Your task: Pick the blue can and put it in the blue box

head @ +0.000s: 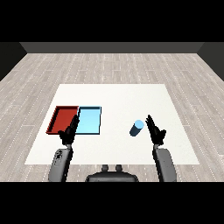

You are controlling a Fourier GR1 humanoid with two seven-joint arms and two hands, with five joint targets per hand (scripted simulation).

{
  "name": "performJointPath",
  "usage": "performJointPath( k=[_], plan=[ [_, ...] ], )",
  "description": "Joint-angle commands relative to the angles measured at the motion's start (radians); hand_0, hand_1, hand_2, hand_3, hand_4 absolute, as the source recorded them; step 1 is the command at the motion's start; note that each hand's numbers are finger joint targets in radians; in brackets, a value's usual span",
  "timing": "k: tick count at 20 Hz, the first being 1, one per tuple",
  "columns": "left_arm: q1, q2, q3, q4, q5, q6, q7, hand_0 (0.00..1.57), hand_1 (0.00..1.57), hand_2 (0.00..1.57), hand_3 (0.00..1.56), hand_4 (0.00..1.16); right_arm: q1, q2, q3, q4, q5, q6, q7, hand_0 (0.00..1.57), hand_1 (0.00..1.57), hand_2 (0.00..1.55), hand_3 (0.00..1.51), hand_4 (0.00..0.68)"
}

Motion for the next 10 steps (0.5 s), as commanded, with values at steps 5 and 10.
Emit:
performJointPath(
  k=[5, 10],
  plan=[
    [0.025, -0.020, 0.019, 0.022, -0.015, 0.011, -0.005, 0.00, 0.00, 0.00, 0.00, 0.00, 0.029, 0.016, -0.016, 0.040, 0.019, -0.005, 0.027, 0.00, 0.00, 0.00, 0.00, 0.000],
    [0.034, -0.059, 0.033, -0.034, 0.012, -0.007, -0.318, 0.00, 0.00, 0.00, 0.00, 0.00, 0.080, 0.022, -0.020, -0.054, -0.130, 0.163, -0.259, 0.00, 0.00, 0.00, 0.00, 0.000]
  ],
)
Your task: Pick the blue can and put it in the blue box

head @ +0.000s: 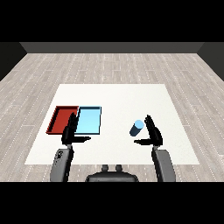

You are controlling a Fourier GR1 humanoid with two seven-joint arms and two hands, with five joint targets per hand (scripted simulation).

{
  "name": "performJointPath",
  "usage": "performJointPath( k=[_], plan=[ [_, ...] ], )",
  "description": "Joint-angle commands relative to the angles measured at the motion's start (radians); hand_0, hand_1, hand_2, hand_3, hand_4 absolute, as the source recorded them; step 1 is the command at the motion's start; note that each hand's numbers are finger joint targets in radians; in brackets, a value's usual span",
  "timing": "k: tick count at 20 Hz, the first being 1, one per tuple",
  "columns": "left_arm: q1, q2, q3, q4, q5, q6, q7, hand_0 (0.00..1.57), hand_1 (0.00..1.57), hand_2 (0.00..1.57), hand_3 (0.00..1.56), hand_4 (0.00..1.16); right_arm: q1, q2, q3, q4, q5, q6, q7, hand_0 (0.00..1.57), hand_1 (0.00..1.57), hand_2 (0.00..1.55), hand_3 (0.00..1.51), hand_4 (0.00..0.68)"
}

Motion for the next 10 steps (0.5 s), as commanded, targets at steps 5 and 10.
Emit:
performJointPath(
  k=[5, 10],
  plan=[
    [0.022, -0.044, -0.051, 0.042, -0.033, 0.038, -0.207, 0.00, 0.00, 0.00, 0.00, 0.00, 0.001, 0.006, -0.023, 0.052, -0.064, 0.099, -0.188, 0.00, 0.00, 0.00, 0.00, 0.000],
    [0.034, -0.045, -0.036, -0.056, -0.026, 0.036, -0.126, 0.00, 0.00, 0.00, 0.00, 0.00, -0.014, 0.006, -0.021, 0.113, -0.020, 0.095, -0.235, 0.00, 0.00, 0.00, 0.00, 0.000]
  ],
)
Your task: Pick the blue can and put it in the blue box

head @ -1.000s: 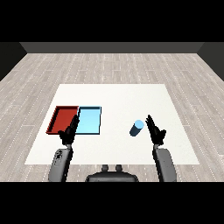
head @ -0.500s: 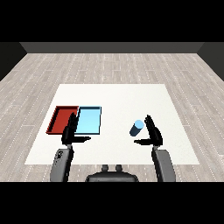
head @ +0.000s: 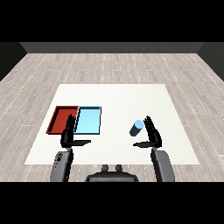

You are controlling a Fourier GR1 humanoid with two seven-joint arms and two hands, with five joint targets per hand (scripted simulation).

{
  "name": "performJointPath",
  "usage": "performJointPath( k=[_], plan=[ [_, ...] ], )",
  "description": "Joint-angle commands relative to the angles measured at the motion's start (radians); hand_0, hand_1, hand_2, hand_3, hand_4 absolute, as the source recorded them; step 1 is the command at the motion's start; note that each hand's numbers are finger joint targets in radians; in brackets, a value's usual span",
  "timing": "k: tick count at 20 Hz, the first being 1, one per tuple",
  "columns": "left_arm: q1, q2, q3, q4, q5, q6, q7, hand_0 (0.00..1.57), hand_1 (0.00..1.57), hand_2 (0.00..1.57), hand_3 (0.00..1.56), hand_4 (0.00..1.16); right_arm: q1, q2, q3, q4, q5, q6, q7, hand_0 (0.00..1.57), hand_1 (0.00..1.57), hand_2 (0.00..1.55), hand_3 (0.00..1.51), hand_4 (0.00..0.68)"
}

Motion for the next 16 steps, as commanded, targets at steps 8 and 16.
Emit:
performJointPath(
  k=[8, 16],
  plan=[
    [-0.009, 0.023, 0.035, 0.038, -0.001, -0.018, -0.061, 0.00, 0.00, 0.00, 0.00, 0.00, 0.035, 0.013, 0.000, 0.031, 0.031, 0.004, -0.061, 0.00, 0.00, 0.00, 0.00, 0.000],
    [0.045, 0.014, 0.015, 0.001, -0.002, -0.033, -0.064, 0.00, 0.00, 0.00, 0.00, 0.00, -0.056, 0.011, -0.044, 0.077, -0.021, 0.001, 0.015, 0.00, 0.00, 0.00, 0.00, 0.000]
  ],
)
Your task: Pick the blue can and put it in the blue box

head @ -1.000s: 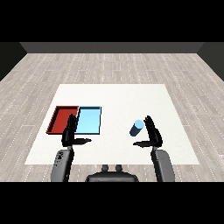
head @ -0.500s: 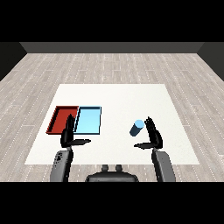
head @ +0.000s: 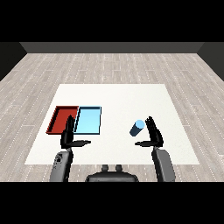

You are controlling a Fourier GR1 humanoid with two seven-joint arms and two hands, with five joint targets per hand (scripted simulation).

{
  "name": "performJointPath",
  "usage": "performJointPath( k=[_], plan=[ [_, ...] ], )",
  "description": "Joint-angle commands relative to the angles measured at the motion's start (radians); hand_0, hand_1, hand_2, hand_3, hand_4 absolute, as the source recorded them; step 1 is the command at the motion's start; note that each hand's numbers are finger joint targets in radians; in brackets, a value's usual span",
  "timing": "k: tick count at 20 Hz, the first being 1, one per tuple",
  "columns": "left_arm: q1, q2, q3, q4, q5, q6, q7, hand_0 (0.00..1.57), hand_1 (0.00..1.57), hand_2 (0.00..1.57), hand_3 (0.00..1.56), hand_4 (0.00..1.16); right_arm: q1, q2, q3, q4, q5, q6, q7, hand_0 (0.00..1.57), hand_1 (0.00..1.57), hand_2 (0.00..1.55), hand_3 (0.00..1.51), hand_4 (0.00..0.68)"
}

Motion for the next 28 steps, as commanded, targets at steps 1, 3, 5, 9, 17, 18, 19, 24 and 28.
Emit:
performJointPath(
  k=[1, 3, 5, 9, 17, 18, 19, 24, 28],
  plan=[
    [-0.004, 0.021, 0.011, -0.026, -0.002, -0.009, 0.024, 0.00, 0.00, 0.00, 0.00, 0.00, -0.038, 0.014, -0.011, 0.059, -0.006, -0.017, 0.014, 0.00, 0.00, 0.00, 0.00, 0.000],
    [0.017, -0.011, -0.015, -0.019, -0.029, 0.023, 0.013, 0.00, 0.00, 0.00, 0.00, 0.00, 0.023, 0.020, 0.015, -0.104, -0.011, -0.043, 0.123, 0.00, 0.00, 0.00, 0.00, 0.000],
    [0.015, -0.007, -0.007, 0.020, -0.024, 0.014, -0.011, 0.00, 0.00, 0.00, 0.00, 0.00, -0.083, 0.010, -0.029, 0.066, -0.017, -0.050, 0.102, 0.00, 0.00, 0.00, 0.00, 0.000],
    [-0.025, -0.006, 0.015, 0.040, 0.008, 0.002, -0.005, 0.00, 0.00, 0.00, 0.00, 0.00, -0.139, 0.017, -0.050, 0.170, -0.005, -0.083, 0.062, 0.00, 0.00, 0.00, 0.00, 0.000],
    [-0.037, -0.020, -0.015, -0.029, -0.044, 0.053, 0.057, 0.00, 0.00, 0.00, 0.00, 0.00, -0.186, 0.026, -0.049, 0.225, -0.014, -0.112, 0.089, 0.00, 0.00, 0.00, 0.00, 0.000],
    [-0.036, -0.018, 0.006, 0.063, -0.027, 0.028, -0.027, 0.00, 0.00, 0.00, 0.00, 0.00, -0.174, 0.016, -0.051, 0.267, -0.021, -0.081, 0.070, 0.00, 0.00, 0.00, 0.00, 0.000],
    [-0.009, 0.027, 0.054, 0.028, 0.014, -0.010, -0.023, 0.00, 0.00, 0.00, 0.00, 0.00, -0.157, 0.015, -0.057, 0.340, -0.015, -0.048, -0.025, 0.00, 0.00, 0.00, 0.00, 0.000],
    [-0.099, 0.011, 0.044, 0.051, -0.005, 0.028, 0.031, 0.00, 0.00, 0.00, 0.00, 0.00, -0.231, 0.028, -0.066, 0.423, -0.029, -0.077, -0.009, 0.00, 0.00, 0.00, 0.00, 0.000],
    [-0.028, -0.004, 0.008, 0.003, -0.041, 0.042, 0.008, 0.00, 0.00, 0.00, 0.00, 0.00, -0.255, -0.018, -0.101, 0.423, -0.084, -0.034, 0.018, 0.00, 0.00, 0.00, 0.00, 0.000]
  ],
)
